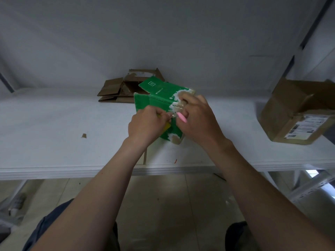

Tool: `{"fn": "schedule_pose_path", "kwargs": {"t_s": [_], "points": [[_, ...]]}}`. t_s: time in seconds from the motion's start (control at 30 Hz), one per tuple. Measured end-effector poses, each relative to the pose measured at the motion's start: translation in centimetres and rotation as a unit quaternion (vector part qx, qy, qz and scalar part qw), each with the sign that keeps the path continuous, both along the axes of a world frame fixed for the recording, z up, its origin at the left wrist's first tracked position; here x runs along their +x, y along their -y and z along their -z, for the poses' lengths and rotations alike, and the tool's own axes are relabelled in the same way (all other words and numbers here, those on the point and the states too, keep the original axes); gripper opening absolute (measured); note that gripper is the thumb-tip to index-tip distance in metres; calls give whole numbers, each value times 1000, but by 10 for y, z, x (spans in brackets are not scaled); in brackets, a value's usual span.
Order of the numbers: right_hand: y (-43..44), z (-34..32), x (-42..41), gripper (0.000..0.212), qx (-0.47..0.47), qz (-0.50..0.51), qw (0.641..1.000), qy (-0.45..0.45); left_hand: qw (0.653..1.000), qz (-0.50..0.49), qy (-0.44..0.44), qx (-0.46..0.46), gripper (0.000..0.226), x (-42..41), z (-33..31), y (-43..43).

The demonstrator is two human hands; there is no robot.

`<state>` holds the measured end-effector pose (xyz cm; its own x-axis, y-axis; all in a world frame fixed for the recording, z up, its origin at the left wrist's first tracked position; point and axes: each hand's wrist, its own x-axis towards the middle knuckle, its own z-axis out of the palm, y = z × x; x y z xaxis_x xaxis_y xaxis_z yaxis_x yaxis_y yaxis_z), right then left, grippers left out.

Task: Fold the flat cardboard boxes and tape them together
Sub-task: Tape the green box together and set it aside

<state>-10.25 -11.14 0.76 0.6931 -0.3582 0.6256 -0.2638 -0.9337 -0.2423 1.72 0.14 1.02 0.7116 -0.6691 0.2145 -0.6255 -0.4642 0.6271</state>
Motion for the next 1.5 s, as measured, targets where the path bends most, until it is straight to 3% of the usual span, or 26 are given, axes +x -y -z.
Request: {"fn": "schedule_pose_path", "kwargs": {"t_s": [0.1, 0.23, 0.37, 0.43, 0.53, 0.6, 0.67, 0.77, 0.87, 0.93, 1.03, 1.1, 1.27, 1.4, 1.5], "points": [[-4, 2, -6, 5, 23, -8, 999, -25, 1000, -8, 1, 5, 31, 3, 2, -4], [0, 6, -10, 13, 55, -20, 997, -45, 999, -33, 1, 21, 25, 13, 4, -12], [-6, 5, -9, 30, 196, -46, 968, 149, 999, -30, -16, 17, 28, 16, 3, -13], [-6, 1, -10, 32, 237, 24, 941, 240, 999, -28, -24, 15, 28, 15, 4, -12], [11, 4, -21, 44, 273, 118, 915, 274, 999, -24, -33, 12, 27, 13, 7, -11], [26, 15, -30, 46, 260, 182, 924, 214, 999, -22, -43, 14, 29, 12, 7, -11], [37, 36, -35, 46, 231, 241, 942, 42, 998, -21, -62, 17, 29, 12, 7, -11], [43, 66, -38, 42, 206, 278, 912, -220, 996, -16, -81, 26, 29, 12, 7, -11], [42, 62, -36, 47, 241, 253, 891, -292, 995, -12, -100, 26, 28, 11, 8, -11], [44, 45, -35, 52, 240, 235, 898, -283, 994, -11, -103, 26, 29, 11, 8, -11], [45, 16, -30, 50, 235, 156, 957, -65, 994, -14, -102, 29, 29, 11, 9, -10], [42, 0, -18, 47, 260, 64, 962, 46, 994, -10, -105, 32, 29, 11, 11, -9], [32, -5, 15, 50, 239, 25, 970, -39, 992, -12, -119, 31, 28, 10, 9, -8], [28, 1, 20, 54, 252, 10, 968, -19, 992, -7, -126, 28, 27, 8, 6, -10], [25, -2, 14, 68, 240, 12, 969, -63, 987, 12, -158, 7, 28, 7, 5, -13]]}}
